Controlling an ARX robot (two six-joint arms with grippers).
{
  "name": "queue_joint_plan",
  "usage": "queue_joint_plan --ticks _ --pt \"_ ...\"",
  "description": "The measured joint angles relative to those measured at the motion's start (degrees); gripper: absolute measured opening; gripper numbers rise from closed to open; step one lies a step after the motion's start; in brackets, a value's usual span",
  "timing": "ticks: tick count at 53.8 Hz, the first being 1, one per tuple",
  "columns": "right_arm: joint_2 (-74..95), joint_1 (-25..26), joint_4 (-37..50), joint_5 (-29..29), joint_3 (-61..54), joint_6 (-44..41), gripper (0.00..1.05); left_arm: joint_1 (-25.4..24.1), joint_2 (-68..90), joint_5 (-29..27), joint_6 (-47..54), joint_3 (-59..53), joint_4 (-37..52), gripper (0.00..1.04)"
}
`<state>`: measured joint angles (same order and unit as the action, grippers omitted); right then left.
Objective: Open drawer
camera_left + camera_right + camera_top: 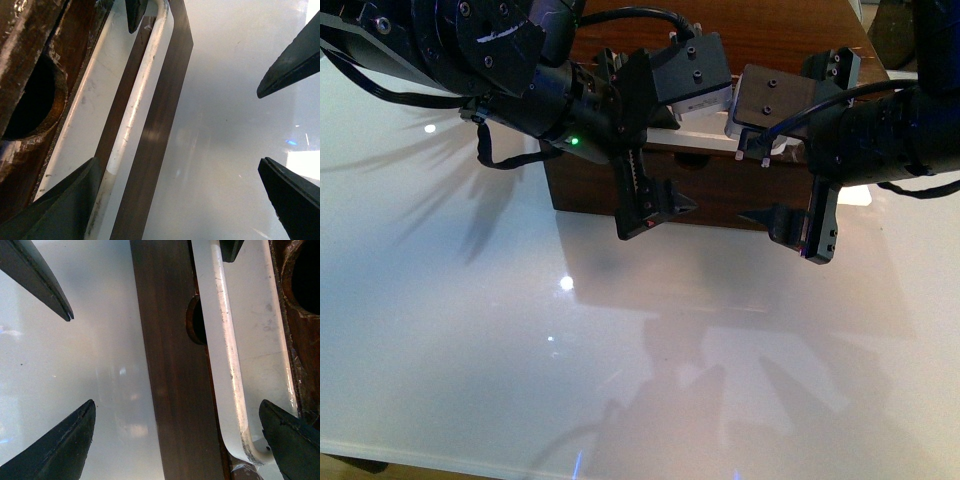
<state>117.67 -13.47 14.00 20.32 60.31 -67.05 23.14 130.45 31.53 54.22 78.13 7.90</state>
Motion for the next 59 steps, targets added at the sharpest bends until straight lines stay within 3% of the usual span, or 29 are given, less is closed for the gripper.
queue_joint_plan --ticks 25,59 --pt "3.17 -1.18 -3.30 -0.15 4.28 -1.60 0.96 -1.20 1.60 -1.16 6.23 4.68 -8.11 0.96" --pt "3.80 -1.92 -3.93 0.04 3.74 -3.56 0.96 -0.92 1.62 -1.70 10.23 5.27 -10.71 0.96"
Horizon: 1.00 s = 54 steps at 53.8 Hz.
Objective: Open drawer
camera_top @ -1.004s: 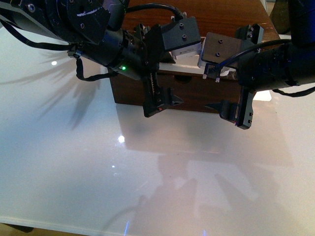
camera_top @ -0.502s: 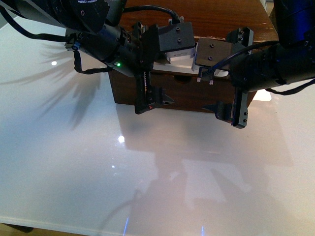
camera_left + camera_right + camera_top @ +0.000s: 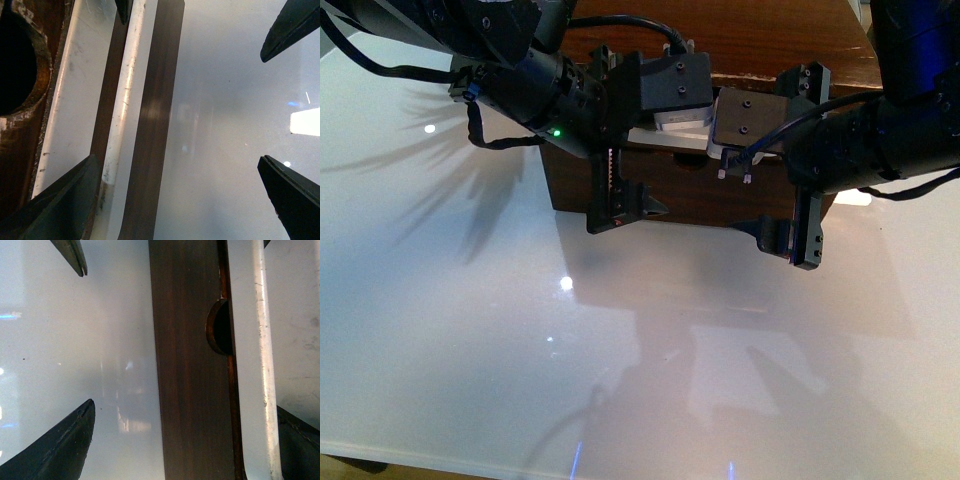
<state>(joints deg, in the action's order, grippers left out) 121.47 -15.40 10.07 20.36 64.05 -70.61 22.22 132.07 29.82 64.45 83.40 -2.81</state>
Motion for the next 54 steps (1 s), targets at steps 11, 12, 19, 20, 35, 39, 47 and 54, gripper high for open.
queue_joint_plan --ticks 11,12,19,20,35,39,47,54 --pt "-0.17 -0.35 0.61 0.11 -0.92 -0.87 0.96 0.00 -0.52 0.17 0.94 -1.01 0.09 0.96" --pt "-0.20 -0.44 0.70 0.09 -0.96 -0.90 0.96 0.00 -0.55 0.17 0.98 -1.03 0.04 0.96" --pt "-0.24 -0.85 0.37 0.02 -1.22 -1.29 0.96 0.00 -0.72 0.24 2.10 -1.20 -0.61 0.96" --pt "-0.24 -0.90 0.28 0.02 -1.22 -1.31 0.96 0.00 -0.72 0.26 2.25 -1.20 -0.66 0.96" --pt "-0.76 -1.36 0.33 0.20 -2.27 -1.36 0.96 0.07 -1.53 0.42 3.15 -2.29 -1.27 0.96" --pt "-1.22 -1.73 0.35 0.20 -3.19 -1.20 0.96 0.11 -2.01 0.44 3.30 -3.08 -1.36 0.96" --pt "-1.99 -2.62 2.34 -0.20 -5.42 -0.66 0.96 0.44 -3.10 0.39 3.50 -5.11 -0.61 0.96" --pt "-3.37 -3.69 4.37 -1.03 -8.44 0.33 0.96 0.72 -4.59 0.55 3.50 -8.35 1.53 0.96"
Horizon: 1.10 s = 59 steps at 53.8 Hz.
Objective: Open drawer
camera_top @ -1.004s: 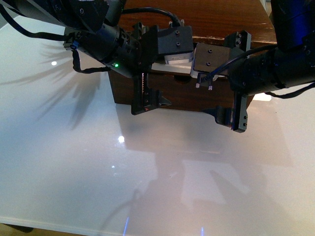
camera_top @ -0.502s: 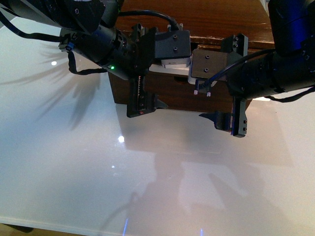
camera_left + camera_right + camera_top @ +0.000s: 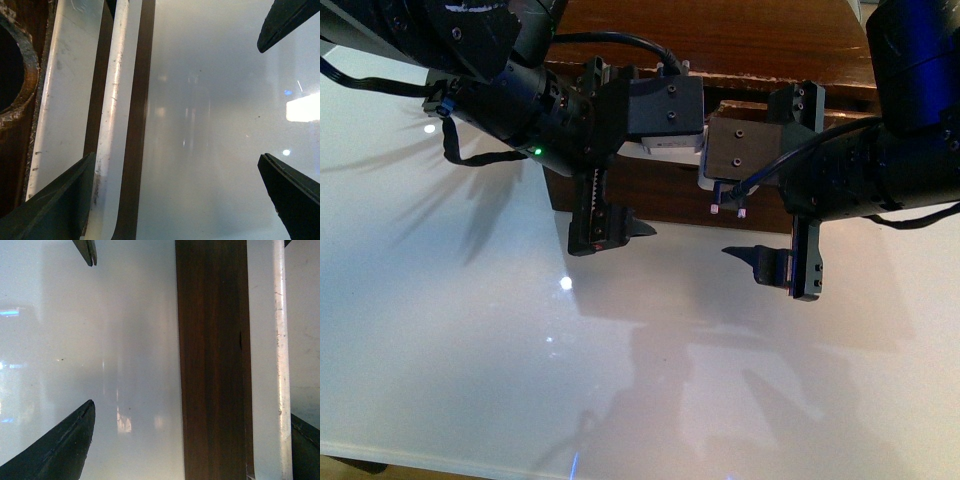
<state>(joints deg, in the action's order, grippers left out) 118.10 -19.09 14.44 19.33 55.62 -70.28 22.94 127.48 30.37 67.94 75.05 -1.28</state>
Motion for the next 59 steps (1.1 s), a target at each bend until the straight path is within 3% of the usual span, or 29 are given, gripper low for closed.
queue_joint_plan --ticks 59 --pt "-8.96 -8.79 5.73 -4.59 -16.04 2.93 0.96 1.07 -11.30 2.82 1.16 -18.95 4.20 0.96"
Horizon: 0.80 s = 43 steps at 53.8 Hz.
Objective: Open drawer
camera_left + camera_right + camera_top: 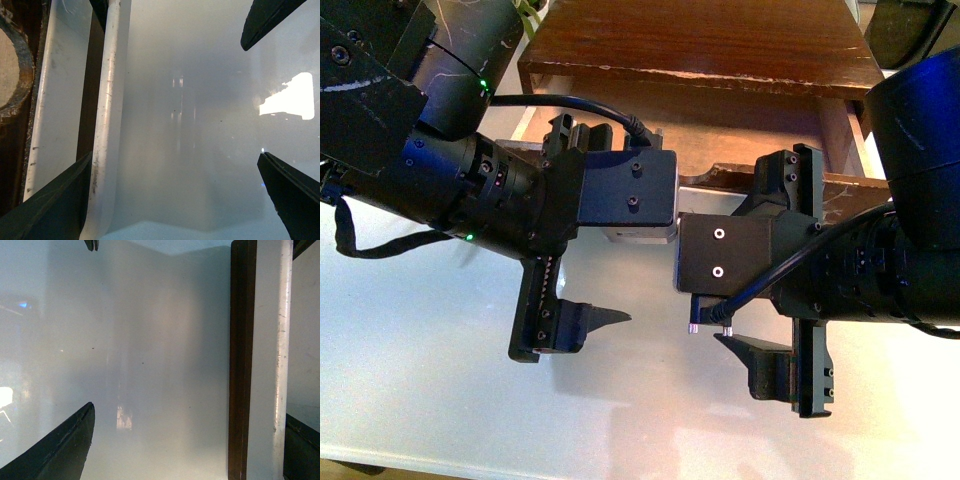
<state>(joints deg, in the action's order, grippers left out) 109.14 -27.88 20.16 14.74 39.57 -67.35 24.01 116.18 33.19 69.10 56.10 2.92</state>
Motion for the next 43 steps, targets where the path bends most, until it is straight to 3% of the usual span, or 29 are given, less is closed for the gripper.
queue_joint_plan --ticks 21,34,43 --pt "-1.68 -0.31 2.05 -1.03 -1.11 1.64 0.96 -0.24 -3.06 -0.24 -1.75 -2.08 0.81 0.96" --pt "-7.76 -1.53 0.22 1.42 -2.67 -0.50 0.96 -0.87 -10.67 5.62 -8.44 -1.99 1.20 0.96" --pt "-15.69 2.97 -0.74 1.60 -4.94 0.74 0.96 -5.57 -16.26 8.87 -13.97 -2.34 1.14 0.96"
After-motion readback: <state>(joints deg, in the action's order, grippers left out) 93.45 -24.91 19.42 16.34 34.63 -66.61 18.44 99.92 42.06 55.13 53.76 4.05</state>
